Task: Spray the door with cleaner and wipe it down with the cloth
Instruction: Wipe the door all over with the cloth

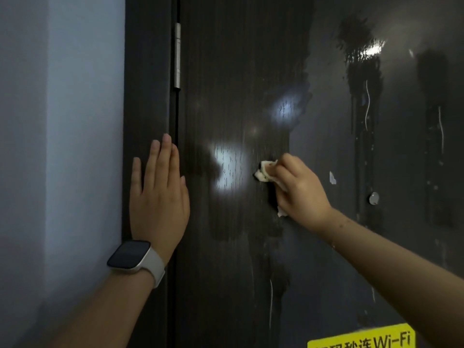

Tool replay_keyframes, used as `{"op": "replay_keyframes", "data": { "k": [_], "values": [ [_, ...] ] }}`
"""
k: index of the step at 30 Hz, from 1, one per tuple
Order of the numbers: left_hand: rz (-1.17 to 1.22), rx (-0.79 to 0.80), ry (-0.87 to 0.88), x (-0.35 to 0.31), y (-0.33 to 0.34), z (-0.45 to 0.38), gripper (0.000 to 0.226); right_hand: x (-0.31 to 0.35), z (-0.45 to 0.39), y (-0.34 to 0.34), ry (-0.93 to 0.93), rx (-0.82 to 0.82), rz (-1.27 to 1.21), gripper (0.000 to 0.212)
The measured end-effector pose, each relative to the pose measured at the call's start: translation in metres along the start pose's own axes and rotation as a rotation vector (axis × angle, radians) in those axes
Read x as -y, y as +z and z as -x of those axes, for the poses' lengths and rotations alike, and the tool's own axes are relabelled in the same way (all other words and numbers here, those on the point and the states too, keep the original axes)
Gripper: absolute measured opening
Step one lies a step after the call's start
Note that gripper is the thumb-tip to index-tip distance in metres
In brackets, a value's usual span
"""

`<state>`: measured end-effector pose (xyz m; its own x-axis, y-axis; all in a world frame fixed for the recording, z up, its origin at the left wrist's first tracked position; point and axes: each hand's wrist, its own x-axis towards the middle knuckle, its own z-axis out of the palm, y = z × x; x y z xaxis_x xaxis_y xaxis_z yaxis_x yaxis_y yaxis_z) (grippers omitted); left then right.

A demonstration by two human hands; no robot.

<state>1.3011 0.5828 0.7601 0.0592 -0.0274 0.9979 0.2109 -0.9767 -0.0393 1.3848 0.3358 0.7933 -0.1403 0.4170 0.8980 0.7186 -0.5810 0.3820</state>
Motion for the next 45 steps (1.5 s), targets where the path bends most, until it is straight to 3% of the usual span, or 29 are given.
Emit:
{"op": "replay_keyframes", "data": {
  "k": [4,7,9,11,13,15,19,21,23,25,27,28,30,33,36,38,39,43,44,45],
  "values": [
    [0.007,-0.003,-0.003,0.001,0.0,0.0,0.054,-0.016,-0.061,0.0,0.178,-0.131,-0.007,0.016],
    [0.0,-0.014,0.01,0.0,0.001,0.0,0.054,-0.003,-0.05,0.013,0.263,-0.256,-0.161,0.017],
    [0.006,-0.02,0.008,0.0,0.001,0.0,0.054,0.014,-0.013,0.025,0.11,-0.2,-0.236,0.026],
    [0.008,-0.017,0.004,0.0,0.001,0.001,0.054,0.018,0.021,0.03,-0.153,-0.044,-0.227,0.026],
    [0.015,-0.01,0.004,0.001,0.001,0.002,0.055,-0.005,0.021,0.024,-0.244,0.024,-0.178,0.021],
    [0.013,-0.007,0.003,0.001,0.0,0.0,0.055,-0.036,0.001,0.014,-0.054,-0.128,-0.129,0.025],
    [0.019,-0.02,-0.002,-0.001,0.002,0.0,0.056,-0.085,-0.061,-0.007,0.565,-0.531,-0.096,0.022],
    [0.025,-0.029,0.006,0.0,0.001,0.0,0.055,-0.073,-0.08,-0.001,0.666,-0.63,-0.114,0.022],
    [0.024,-0.041,0.009,-0.001,0.0,0.001,0.055,-0.036,-0.076,0.016,0.506,-0.547,-0.16,0.026],
    [0.022,-0.047,0.005,-0.001,-0.001,0.002,0.056,0.003,-0.054,0.033,0.105,-0.295,-0.175,0.029],
    [0.018,-0.041,0.008,-0.001,-0.001,0.001,0.056,0.006,-0.038,0.03,-0.237,-0.054,-0.067,0.029],
    [0.019,-0.04,0.007,0.0,0.0,0.001,0.056,-0.01,-0.041,0.022,-0.269,-0.011,-0.032,0.031],
    [0.024,-0.042,-0.002,0.001,-0.001,0.001,0.056,-0.048,-0.059,0.004,-0.041,-0.127,-0.025,0.038],
    [0.034,-0.04,0.002,0.0,0.0,0.001,0.056,-0.101,-0.087,-0.023,0.455,-0.405,0.028,0.024],
    [0.036,-0.031,0.004,-0.001,0.001,0.002,0.056,-0.108,-0.11,-0.021,0.652,-0.504,0.052,0.02],
    [0.029,-0.029,0.009,-0.001,0.0,0.002,0.057,-0.08,-0.118,-0.008,0.578,-0.514,0.001,0.022],
    [0.024,-0.029,0.011,0.0,-0.001,0.002,0.057,-0.063,-0.117,0.0,0.449,-0.475,-0.04,0.021],
    [0.022,-0.032,0.004,0.003,-0.002,0.001,0.057,-0.043,-0.091,0.0,-0.224,-0.05,-0.096,0.025],
    [0.027,-0.034,0.002,0.003,-0.002,0.001,0.056,-0.058,-0.093,-0.009,-0.249,-0.027,-0.067,0.025],
    [0.027,-0.033,0.003,0.003,-0.001,0.002,0.056,-0.074,-0.098,-0.017,-0.161,-0.066,-0.048,0.025]
  ]
}}
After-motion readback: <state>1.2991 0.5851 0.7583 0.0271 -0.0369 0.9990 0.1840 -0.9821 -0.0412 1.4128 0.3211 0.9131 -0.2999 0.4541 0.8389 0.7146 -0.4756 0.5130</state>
